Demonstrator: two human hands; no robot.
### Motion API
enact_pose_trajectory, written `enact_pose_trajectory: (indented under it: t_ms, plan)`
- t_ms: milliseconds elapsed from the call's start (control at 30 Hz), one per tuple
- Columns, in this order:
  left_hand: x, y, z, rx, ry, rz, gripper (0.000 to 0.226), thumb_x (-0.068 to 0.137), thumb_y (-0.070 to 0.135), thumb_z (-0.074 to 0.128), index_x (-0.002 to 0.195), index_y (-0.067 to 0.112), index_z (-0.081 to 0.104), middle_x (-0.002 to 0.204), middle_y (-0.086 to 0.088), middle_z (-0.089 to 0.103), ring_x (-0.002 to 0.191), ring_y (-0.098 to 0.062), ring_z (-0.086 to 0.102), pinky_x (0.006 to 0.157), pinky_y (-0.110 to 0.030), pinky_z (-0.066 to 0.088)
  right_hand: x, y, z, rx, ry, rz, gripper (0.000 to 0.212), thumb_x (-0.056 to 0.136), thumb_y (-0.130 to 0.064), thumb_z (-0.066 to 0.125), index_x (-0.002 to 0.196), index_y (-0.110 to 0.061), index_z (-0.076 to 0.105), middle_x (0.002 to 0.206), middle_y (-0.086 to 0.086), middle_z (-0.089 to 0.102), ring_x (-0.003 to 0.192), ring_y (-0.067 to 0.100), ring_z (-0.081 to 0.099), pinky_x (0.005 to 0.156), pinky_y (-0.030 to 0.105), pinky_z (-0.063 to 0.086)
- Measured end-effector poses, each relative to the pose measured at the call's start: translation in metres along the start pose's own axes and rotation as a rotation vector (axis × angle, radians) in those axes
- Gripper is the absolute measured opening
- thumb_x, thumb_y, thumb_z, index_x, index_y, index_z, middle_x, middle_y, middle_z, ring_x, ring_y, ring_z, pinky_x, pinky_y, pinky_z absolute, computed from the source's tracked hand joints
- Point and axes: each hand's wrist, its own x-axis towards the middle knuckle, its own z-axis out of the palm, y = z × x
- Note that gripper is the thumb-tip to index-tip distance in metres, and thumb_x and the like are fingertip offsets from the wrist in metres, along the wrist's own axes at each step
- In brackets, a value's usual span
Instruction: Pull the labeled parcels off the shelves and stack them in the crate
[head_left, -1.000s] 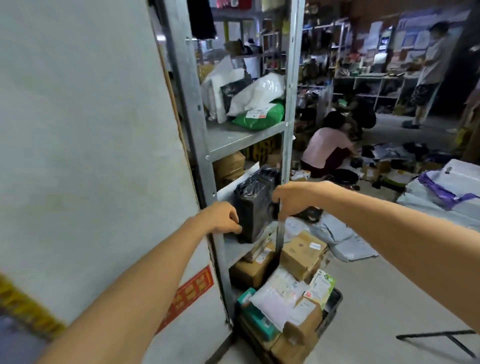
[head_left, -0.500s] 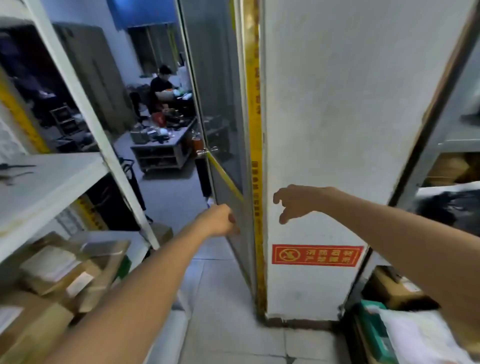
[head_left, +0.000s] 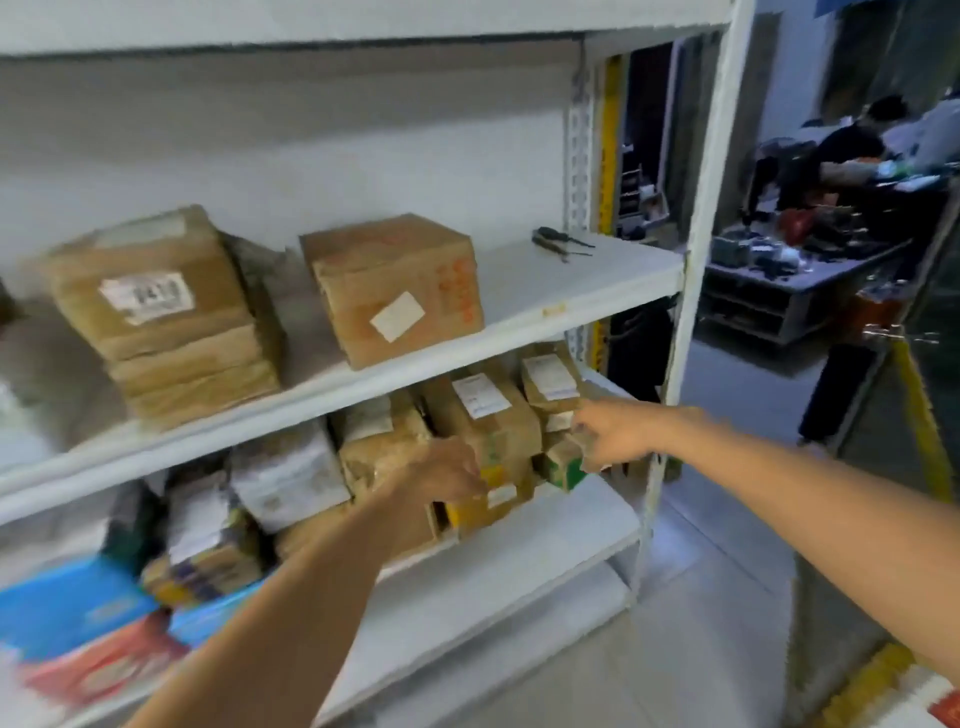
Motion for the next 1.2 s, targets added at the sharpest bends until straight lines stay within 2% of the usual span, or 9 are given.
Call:
enact_pose_trajectory:
  t_ms: [133,333,467,600,733,833,933,1067,1200]
  plan:
    - [-0.078,-0.055,0.009,0.027,0.073,-0.254,0.030,0.083,0.040,0.068,0.103,0.018,0.074,0.111,-0.003,0.069,0.104,-0.021,0.063,0.090,-0.033,0.051,0.019,-0.075,0.014,-0.039,-0.040,-0.204,0.048,0.085,-0.029,0.069,0.127,-0.012,0.052,0.122,0.008,0.058,0.104,0.023,0.060,0.086,0.039,0.053]
    - [-0.182,-0.104,0.020,0.024,0.086,-0.568,0.042,0.083,0.042,0.067,0.118,0.020,0.067,0.123,-0.005,0.065,0.111,-0.025,0.060,0.092,-0.032,0.050,0.016,-0.186,0.041,-0.155,-0.095,-0.517,0.047,0.085,-0.031,0.069,0.124,-0.009,0.054,0.118,0.011,0.061,0.100,0.026,0.061,0.084,0.040,0.054]
    - [-0.231,-0.128,0.022,0.098,0.126,-0.682,0.036,0.091,0.045,0.057,0.119,0.024,0.063,0.122,0.005,0.062,0.112,-0.019,0.057,0.080,-0.029,0.033,0.009,-0.244,0.054,-0.197,-0.074,-0.634,0.050,0.086,-0.029,0.068,0.128,-0.008,0.053,0.123,0.010,0.060,0.107,0.025,0.060,0.091,0.040,0.052]
    - [-0.265,-0.163,0.024,0.100,0.179,-0.728,0.036,0.080,0.052,0.062,0.110,0.031,0.066,0.117,0.010,0.064,0.112,-0.018,0.056,0.096,-0.036,0.035,0.007,-0.286,0.061,-0.206,-0.077,-0.685,0.050,0.087,-0.031,0.066,0.130,-0.011,0.051,0.128,0.008,0.058,0.111,0.024,0.058,0.095,0.040,0.051]
    - [-0.285,-0.182,0.019,0.062,0.215,-0.700,0.035,0.090,0.033,0.060,0.123,0.020,0.060,0.125,-0.002,0.059,0.118,-0.023,0.053,0.106,-0.040,0.038,0.014,-0.316,0.067,-0.194,-0.041,-0.700,0.050,0.085,-0.031,0.068,0.128,-0.011,0.051,0.126,0.009,0.058,0.110,0.024,0.058,0.094,0.041,0.051]
    - [-0.289,-0.205,0.021,0.009,0.224,-0.701,0.035,0.091,0.028,0.060,0.124,0.017,0.059,0.126,-0.005,0.058,0.115,-0.024,0.055,0.100,-0.034,0.042,0.022,-0.332,0.073,-0.205,-0.016,-0.703,0.051,0.084,-0.032,0.068,0.127,-0.011,0.051,0.123,0.009,0.059,0.106,0.024,0.059,0.092,0.043,0.052]
    - [-0.292,-0.233,0.018,-0.027,0.222,-0.716,0.040,0.088,0.034,0.065,0.124,0.019,0.059,0.123,-0.004,0.061,0.109,-0.022,0.058,0.088,-0.031,0.048,0.032,-0.346,0.078,-0.214,-0.012,-0.693,0.051,0.084,-0.033,0.068,0.127,-0.011,0.051,0.121,0.009,0.059,0.103,0.023,0.059,0.090,0.042,0.052]
    - [-0.292,-0.272,0.018,-0.080,0.259,-0.723,0.043,0.086,0.044,0.067,0.120,0.019,0.061,0.116,-0.005,0.066,0.097,-0.020,0.062,0.084,-0.032,0.054,0.049,-0.366,0.083,-0.176,-0.016,-0.652,0.050,0.085,-0.032,0.069,0.127,-0.012,0.050,0.121,0.008,0.057,0.104,0.023,0.058,0.090,0.040,0.052]
    - [-0.294,-0.309,0.021,-0.136,0.322,-0.723,0.040,0.087,0.041,0.068,0.119,0.017,0.062,0.116,-0.005,0.065,0.086,-0.015,0.056,0.076,-0.028,0.049,0.061,-0.389,0.098,-0.053,0.040,-0.612,0.050,0.085,-0.031,0.068,0.128,-0.011,0.051,0.124,0.009,0.056,0.107,0.023,0.056,0.092,0.041,0.051]
